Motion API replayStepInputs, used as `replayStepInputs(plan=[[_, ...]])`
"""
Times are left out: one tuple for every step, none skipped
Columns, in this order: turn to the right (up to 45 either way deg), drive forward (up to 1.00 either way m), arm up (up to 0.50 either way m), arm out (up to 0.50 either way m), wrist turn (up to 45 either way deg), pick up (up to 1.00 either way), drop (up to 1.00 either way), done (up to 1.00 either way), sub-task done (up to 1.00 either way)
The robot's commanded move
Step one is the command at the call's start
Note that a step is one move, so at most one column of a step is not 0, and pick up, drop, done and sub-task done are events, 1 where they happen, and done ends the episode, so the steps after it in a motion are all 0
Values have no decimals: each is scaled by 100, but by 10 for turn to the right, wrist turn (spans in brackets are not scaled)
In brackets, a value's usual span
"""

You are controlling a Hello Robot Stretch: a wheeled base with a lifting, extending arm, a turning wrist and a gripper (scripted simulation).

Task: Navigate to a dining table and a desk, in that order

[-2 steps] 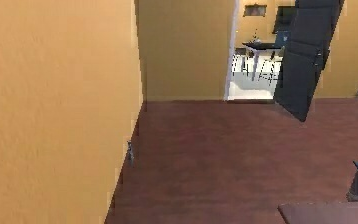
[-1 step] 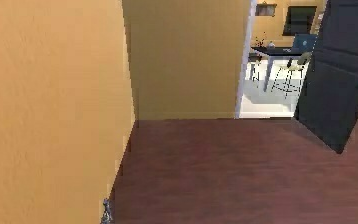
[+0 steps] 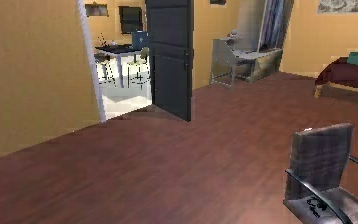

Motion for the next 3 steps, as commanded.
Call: replayStepInputs(plan=[[0,100,0,0,0,0,0,0,0],[120,0,0,0,0,0,0,0,0],[0,20,0,0,0,0,0,0,0]])
